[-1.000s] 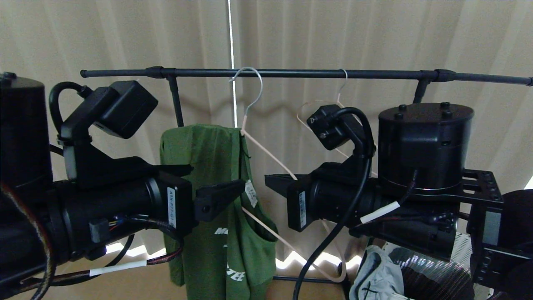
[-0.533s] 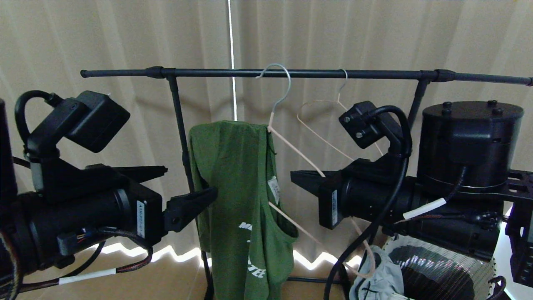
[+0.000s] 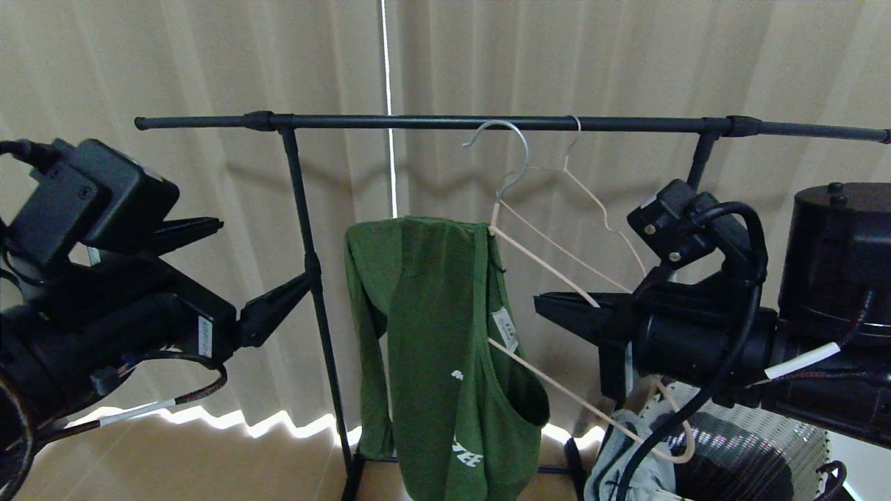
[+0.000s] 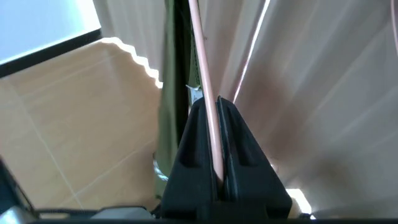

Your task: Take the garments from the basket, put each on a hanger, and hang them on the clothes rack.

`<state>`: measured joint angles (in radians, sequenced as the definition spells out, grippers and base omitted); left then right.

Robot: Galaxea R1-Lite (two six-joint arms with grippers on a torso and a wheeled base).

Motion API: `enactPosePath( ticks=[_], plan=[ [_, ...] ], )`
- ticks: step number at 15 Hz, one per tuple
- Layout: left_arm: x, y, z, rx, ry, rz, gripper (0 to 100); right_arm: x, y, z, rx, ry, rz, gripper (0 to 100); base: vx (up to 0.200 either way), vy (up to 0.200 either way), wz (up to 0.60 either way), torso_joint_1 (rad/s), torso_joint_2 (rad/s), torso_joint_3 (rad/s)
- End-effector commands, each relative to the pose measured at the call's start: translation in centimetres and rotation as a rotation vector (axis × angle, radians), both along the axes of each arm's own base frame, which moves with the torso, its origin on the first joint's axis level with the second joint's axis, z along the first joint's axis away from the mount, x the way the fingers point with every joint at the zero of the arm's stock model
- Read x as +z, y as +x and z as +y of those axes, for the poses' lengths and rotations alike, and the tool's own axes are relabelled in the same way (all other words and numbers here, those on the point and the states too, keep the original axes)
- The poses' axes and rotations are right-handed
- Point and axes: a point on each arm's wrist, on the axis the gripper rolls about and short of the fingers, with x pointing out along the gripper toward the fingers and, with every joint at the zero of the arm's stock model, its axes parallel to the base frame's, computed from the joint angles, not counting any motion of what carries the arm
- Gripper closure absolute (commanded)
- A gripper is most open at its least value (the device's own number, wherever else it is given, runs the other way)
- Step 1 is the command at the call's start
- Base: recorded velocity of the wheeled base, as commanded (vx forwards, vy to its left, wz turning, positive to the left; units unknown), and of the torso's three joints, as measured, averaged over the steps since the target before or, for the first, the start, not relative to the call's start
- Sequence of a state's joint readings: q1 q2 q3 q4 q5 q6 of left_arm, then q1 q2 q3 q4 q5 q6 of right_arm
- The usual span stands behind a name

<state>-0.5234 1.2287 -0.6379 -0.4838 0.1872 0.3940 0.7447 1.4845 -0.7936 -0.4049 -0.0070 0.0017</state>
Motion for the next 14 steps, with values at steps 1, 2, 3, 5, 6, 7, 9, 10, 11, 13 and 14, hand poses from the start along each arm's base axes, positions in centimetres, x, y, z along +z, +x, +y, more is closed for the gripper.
enactPosePath(
  ticks=[1, 2, 3, 5, 6, 7, 9, 10, 11, 13, 14],
  plan=[
    [-0.5, 0.5, 0.1, 0.014, 0.022, 0.015, 0, -0.3, 0.1, -0.9, -0.009, -0.023, -0.013, 100, 0.000, 0.000, 0.00, 0.000, 0.00, 0.000],
    [-0.4, 0.6, 0.0, 0.013, 0.027, 0.010, 0, -0.7, 0.3, -1.3, 0.000, -0.036, -0.009, 100, 0.000, 0.000, 0.00, 0.000, 0.00, 0.000],
    [-0.3, 0.5, 0.0, 0.008, 0.046, -0.001, 0, -0.8, 0.2, -1.7, 0.028, -0.032, 0.000, 100, 0.000, 0.000, 0.00, 0.000, 0.00, 0.000],
    [-0.3, 0.5, 0.1, 0.003, 0.101, -0.021, 0, -0.4, -0.1, -2.2, 0.083, -0.005, -0.002, 100, 0.000, 0.000, 0.00, 0.000, 0.00, 0.000],
    [-0.3, 0.5, 0.1, -0.002, 0.138, -0.036, 0, -0.2, -0.3, -2.3, 0.100, 0.005, -0.008, 100, 0.000, 0.000, 0.00, 0.000, 0.00, 0.000],
    [-0.3, 0.5, 0.0, -0.011, 0.161, -0.042, 0, -0.1, -0.3, -2.3, 0.105, 0.009, -0.009, 100, 0.000, 0.000, 0.00, 0.000, 0.00, 0.000],
    [-0.4, 1.1, -0.5, -0.113, 0.172, -0.041, 0, -0.1, -0.3, -2.2, 0.110, 0.010, -0.010, 100, 0.000, 0.000, 0.00, 0.000, 0.00, 0.000],
    [-0.2, 1.2, -0.7, -0.155, 0.181, -0.051, 0, 0.0, -0.3, -2.2, 0.113, 0.012, -0.011, 100, 0.000, 0.000, 0.00, 0.000, 0.00, 0.000],
    [-0.1, 1.6, -1.1, -0.215, 0.199, -0.067, 0, 0.0, -0.4, -2.2, 0.128, 0.016, -0.009, 100, 0.000, 0.000, 0.00, 0.000, 0.00, 0.000],
    [0.2, 2.4, -1.7, -0.283, 0.240, -0.095, 0, 0.0, -0.5, -2.1, 0.161, 0.023, -0.007, 100, 0.000, 0.000, 0.00, 0.000, 0.00, 0.000],
    [0.1, 2.8, -2.2, -0.326, 0.261, -0.104, 0, 0.0, -0.6, -2.0, 0.175, 0.020, -0.008, 100, 0.000, 0.000, 0.00, 0.000, 0.00, 0.000]
  ],
)
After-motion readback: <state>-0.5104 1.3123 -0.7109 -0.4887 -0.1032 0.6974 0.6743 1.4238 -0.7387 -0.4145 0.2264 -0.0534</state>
